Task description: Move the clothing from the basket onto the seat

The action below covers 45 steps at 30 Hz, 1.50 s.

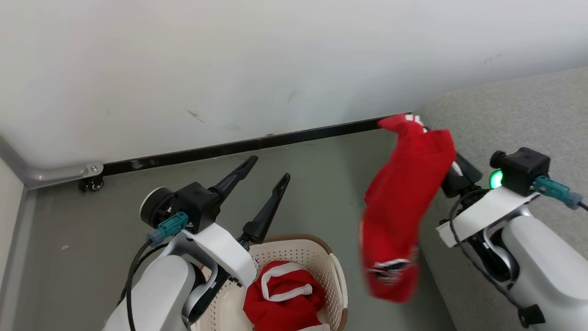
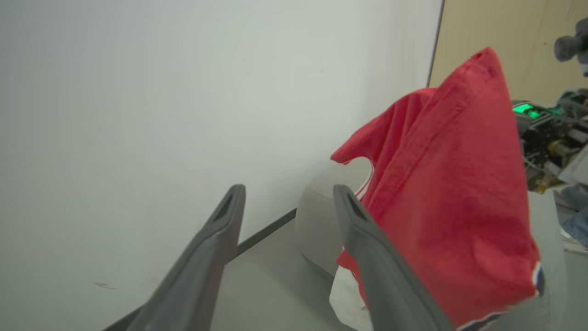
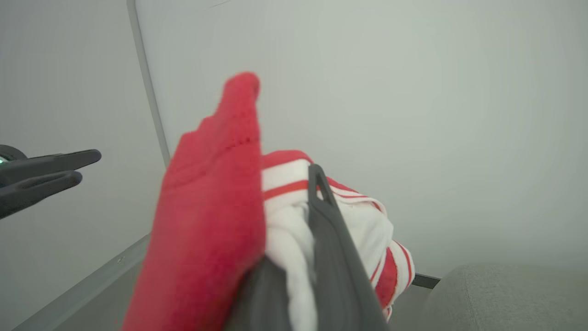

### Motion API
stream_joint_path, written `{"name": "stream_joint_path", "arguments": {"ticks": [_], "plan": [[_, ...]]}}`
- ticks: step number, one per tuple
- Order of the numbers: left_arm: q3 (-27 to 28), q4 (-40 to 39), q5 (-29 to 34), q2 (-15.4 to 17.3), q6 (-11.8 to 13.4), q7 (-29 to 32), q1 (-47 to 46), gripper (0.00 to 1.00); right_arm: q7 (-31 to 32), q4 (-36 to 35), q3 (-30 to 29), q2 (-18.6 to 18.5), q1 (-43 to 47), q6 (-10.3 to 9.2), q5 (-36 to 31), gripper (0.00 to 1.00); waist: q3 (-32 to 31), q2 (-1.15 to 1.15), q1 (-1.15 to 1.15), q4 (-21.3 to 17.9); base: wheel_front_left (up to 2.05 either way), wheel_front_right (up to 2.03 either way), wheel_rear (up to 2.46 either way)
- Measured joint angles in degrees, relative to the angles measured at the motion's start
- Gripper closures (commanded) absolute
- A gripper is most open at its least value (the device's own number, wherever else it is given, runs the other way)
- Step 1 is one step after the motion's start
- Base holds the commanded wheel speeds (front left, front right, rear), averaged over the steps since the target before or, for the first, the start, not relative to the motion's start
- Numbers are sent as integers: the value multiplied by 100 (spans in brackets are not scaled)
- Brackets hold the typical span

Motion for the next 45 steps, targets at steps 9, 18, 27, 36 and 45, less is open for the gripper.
{"name": "stream_joint_path", "arguments": {"ticks": [9,18,27,36,45], "plan": [[-422,-242,-200,97,0,-73,13,0,0,-194,-589,-209,267,0,-26,100,-5,0,0,-149,0,0,0],[-825,-515,-372,200,0,-124,56,0,-1,-425,-1050,-325,569,0,-231,100,-4,0,0,-380,0,0,0],[-1047,-683,-555,297,0,-167,56,0,-7,-660,-1294,-355,790,0,-327,100,18,0,0,-654,0,0,0],[-1071,-767,-668,412,0,-223,59,0,-8,-797,-1532,-381,966,0,-428,100,77,0,0,-939,0,0,0],[-966,-889,-664,509,0,-275,129,0,-7,-824,-1613,-495,890,0,-390,100,201,0,0,-1159,0,0,0]]}}
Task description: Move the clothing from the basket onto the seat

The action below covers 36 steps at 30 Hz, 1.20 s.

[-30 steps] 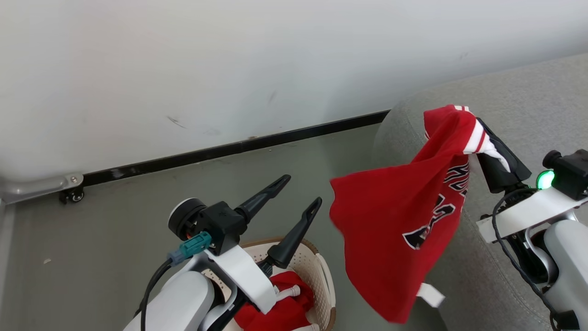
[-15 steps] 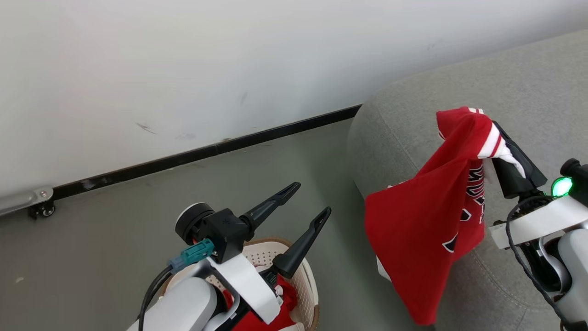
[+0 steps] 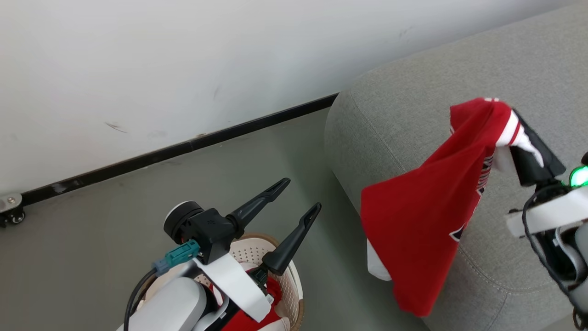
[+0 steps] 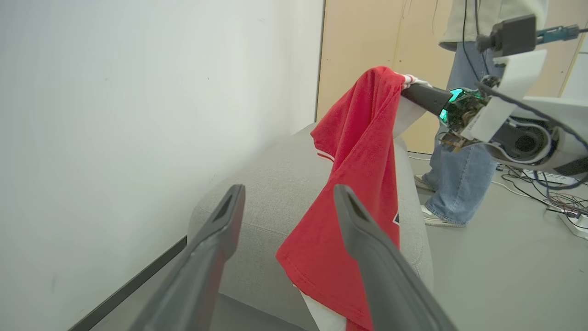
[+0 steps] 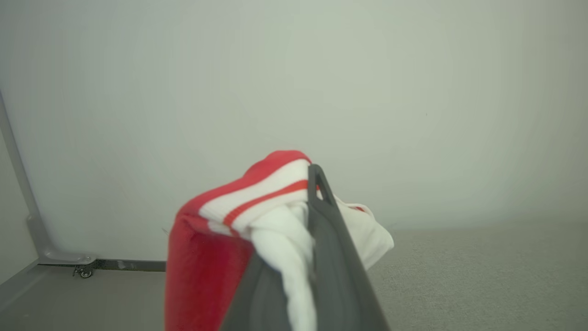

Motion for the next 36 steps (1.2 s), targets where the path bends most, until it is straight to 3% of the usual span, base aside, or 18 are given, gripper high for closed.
{"name": "stream_joint_path", "arguments": {"ticks": [9,14,23,36], "plan": [[73,-200,108,163,8,-18,2,0,358,124,-69,-338,-1088,0,248,100,234,0,0,-62,0,0,0],[138,-316,208,268,88,-19,2,0,609,333,-410,-456,-1754,0,486,100,394,0,0,-37,0,0,0],[188,-557,361,452,167,-5,-2,0,1018,803,-901,-1029,-3053,0,559,100,752,0,0,97,0,0,0],[212,-927,505,487,267,18,-111,0,1235,1425,-1345,-1714,-4021,0,544,100,1248,0,0,325,0,0,0]]}}
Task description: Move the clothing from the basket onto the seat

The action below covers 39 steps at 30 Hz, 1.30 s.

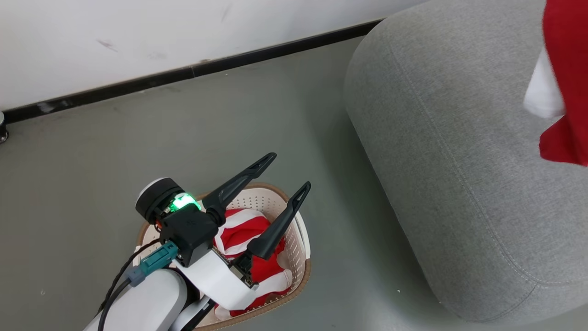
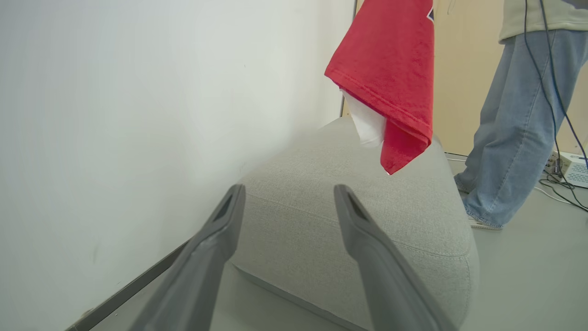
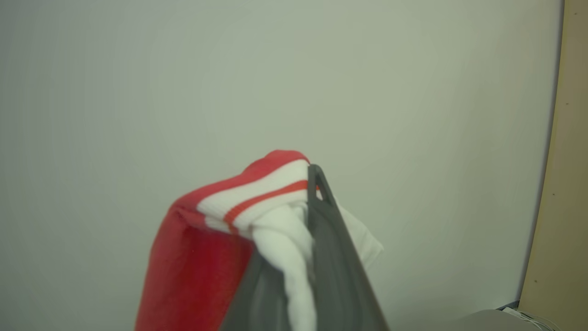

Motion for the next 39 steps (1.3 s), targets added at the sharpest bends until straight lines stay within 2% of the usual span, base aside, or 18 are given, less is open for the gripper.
{"name": "stream_joint_path", "arguments": {"ticks": [5,17,28,39], "plan": [[7,-112,19,13,19,1,-50,0,-2,126,-130,-327,-160,0,-1,100,168,0,0,83,0,0,0],[4,-301,152,63,25,100,-225,0,-152,823,-171,-227,279,0,37,100,515,0,0,183,0,0,0],[-24,-467,224,76,25,198,-431,0,-488,1555,-212,-9,956,0,43,100,816,0,0,194,0,0,0],[-38,-516,312,96,25,253,-522,0,-746,2285,4,519,1653,0,-88,100,1060,0,0,187,0,0,0]]}}
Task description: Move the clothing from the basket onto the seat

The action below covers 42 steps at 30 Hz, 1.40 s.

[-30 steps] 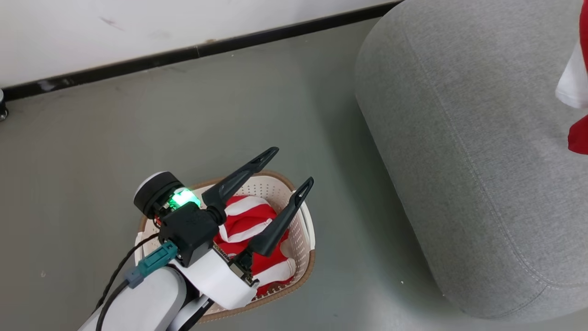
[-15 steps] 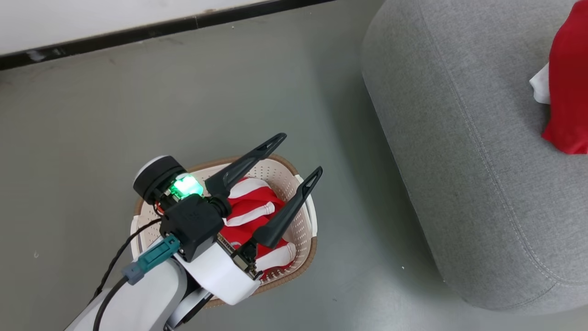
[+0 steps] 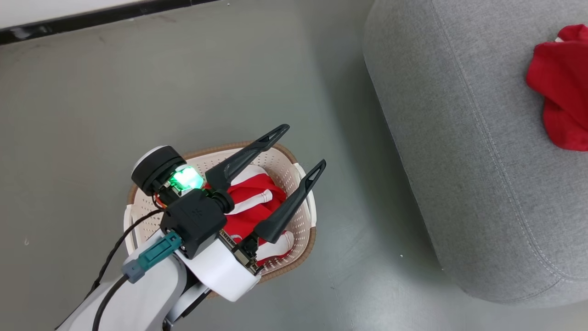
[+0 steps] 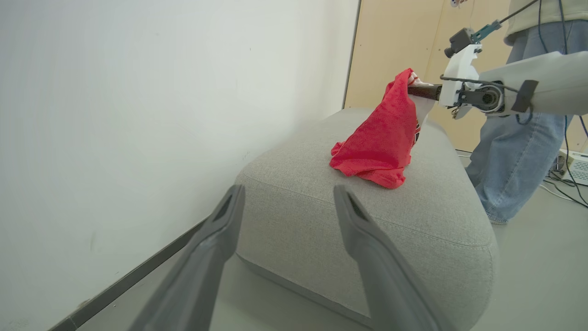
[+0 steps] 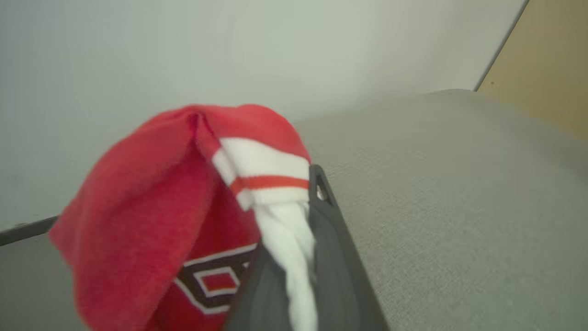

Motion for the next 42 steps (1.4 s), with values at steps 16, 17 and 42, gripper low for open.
{"name": "stream_joint_path", "arguments": {"ticks": [16,17,42], "plan": [[7,70,38,74,0,41,-70,0,-178,401,148,668,246,0,-19,100,141,0,0,-65,0,0,0],[7,80,37,73,0,41,-70,0,-178,432,154,669,250,0,-19,100,141,0,0,-72,0,0,0],[119,497,-15,175,0,-68,-57,0,-399,66,509,848,828,0,43,0,60,0,0,-383,0,0,0]]}}
